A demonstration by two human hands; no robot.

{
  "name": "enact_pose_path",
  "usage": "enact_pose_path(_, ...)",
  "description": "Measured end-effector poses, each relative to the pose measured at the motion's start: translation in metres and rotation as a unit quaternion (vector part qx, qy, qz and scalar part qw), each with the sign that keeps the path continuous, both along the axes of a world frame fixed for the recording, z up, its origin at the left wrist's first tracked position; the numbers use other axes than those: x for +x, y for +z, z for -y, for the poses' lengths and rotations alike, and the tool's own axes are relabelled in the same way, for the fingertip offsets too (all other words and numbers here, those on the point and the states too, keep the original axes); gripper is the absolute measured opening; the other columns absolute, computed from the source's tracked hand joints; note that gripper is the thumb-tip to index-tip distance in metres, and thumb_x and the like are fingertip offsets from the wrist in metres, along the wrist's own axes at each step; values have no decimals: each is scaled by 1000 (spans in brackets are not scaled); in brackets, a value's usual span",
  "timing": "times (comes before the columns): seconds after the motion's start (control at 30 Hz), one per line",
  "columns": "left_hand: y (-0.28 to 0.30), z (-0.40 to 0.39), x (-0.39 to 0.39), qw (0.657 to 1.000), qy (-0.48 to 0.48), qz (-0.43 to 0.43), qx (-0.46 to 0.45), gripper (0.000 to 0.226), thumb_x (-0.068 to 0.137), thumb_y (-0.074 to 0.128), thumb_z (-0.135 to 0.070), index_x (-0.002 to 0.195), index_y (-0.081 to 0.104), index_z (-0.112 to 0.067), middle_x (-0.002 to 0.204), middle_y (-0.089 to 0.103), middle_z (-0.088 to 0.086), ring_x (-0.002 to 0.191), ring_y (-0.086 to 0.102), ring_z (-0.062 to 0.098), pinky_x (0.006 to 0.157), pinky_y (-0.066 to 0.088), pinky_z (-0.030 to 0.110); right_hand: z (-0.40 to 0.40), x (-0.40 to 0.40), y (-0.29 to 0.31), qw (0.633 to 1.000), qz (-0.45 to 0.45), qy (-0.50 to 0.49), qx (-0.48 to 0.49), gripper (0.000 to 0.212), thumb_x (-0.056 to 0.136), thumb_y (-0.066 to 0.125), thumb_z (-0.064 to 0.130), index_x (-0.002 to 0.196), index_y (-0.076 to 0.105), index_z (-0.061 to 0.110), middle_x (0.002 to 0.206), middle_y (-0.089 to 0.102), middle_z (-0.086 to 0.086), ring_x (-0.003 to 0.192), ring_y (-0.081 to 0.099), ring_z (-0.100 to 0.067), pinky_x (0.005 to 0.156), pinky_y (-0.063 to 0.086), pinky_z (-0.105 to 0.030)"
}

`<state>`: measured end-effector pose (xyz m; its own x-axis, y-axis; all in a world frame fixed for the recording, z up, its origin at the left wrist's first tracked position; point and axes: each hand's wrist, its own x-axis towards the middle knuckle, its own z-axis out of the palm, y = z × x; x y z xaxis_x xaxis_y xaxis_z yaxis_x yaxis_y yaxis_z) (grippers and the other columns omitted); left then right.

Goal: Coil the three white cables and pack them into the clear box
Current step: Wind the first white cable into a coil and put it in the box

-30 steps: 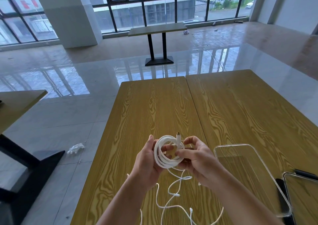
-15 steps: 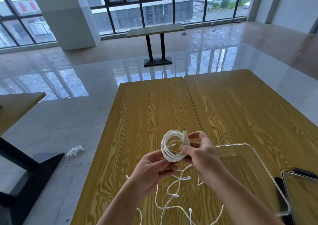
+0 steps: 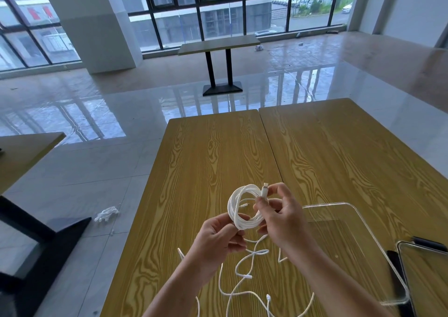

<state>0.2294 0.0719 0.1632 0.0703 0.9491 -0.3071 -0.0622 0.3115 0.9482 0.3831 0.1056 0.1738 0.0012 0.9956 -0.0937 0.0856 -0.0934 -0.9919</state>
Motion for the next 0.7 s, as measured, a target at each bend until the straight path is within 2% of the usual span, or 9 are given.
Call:
enact_pose_path(0.17, -3, -1, -2, 1000, 28, 8, -8, 35, 99, 43, 1, 88, 74, -11, 77, 62, 10, 64, 62, 17, 75, 55, 38, -2, 8, 1, 993, -104, -17, -62, 12, 100, 58, 22, 91, 54, 14, 88, 75, -10, 67, 75, -25, 49, 57, -35)
enact_pose_path(0.27, -7, -1, -1, 999, 35, 8, -9, 35, 99, 42, 2, 90, 74, -11, 77, 61, 11, 65, 62, 17, 73, 55, 36, -3, 14, -1, 992, -103, -20, -64, 12, 100, 57, 22, 91, 54, 14, 90, 76, -9, 68, 75, -25, 49, 56, -34)
enact_pose_path(0.37, -6, 0, 2, 998, 28, 49, -16, 34, 98, 43, -2, 90, 75, -12, 82, 65, 14, 73, 66, 22, 73, 55, 36, -2, 17, -1, 994, -94, -22, -46, 11, 100, 58, 20, 90, 55, 15, 89, 77, -8, 67, 74, -23, 52, 56, -34)
enact_pose_path(0.47, -3, 0, 5, 997, 21, 79, -7, 31, 99, 47, -24, 97, 76, -13, 96, 72, 14, 88, 69, 25, 79, 52, 39, 1, 18, 1, 998, -62, -12, -27, 11, 99, 59, 19, 91, 54, 14, 89, 76, -6, 67, 74, -20, 52, 58, -34)
enact_pose_path(0.57, -2, -2, 7, 998, 14, 60, 1, 46, 93, 51, -50, 111, 69, -13, 108, 75, 12, 99, 70, 24, 87, 49, 42, 5, 18, 2, 999, -30, 2, -19, 10, 98, 59, 21, 93, 56, 14, 90, 74, -6, 69, 75, -19, 53, 59, -31)
enact_pose_path(0.63, 0, -5, 9, 1000, 15, 18, 9, 51, 84, 59, -55, 109, 66, -11, 101, 76, 10, 94, 70, 21, 88, 49, 40, 6, 18, -1, 1000, -5, 9, -13, 11, 98, 61, 24, 93, 56, 16, 93, 72, -8, 70, 75, -19, 54, 60, -32)
enact_pose_path(0.7, 3, -8, 12, 999, 41, -3, 13, 54, 79, 65, -60, 99, 64, -10, 86, 75, 8, 82, 69, 18, 84, 49, 39, 6, 17, -3, 1000, 12, 20, -7, 11, 97, 62, 25, 94, 55, 17, 96, 70, -9, 70, 75, -19, 54, 60, -31)
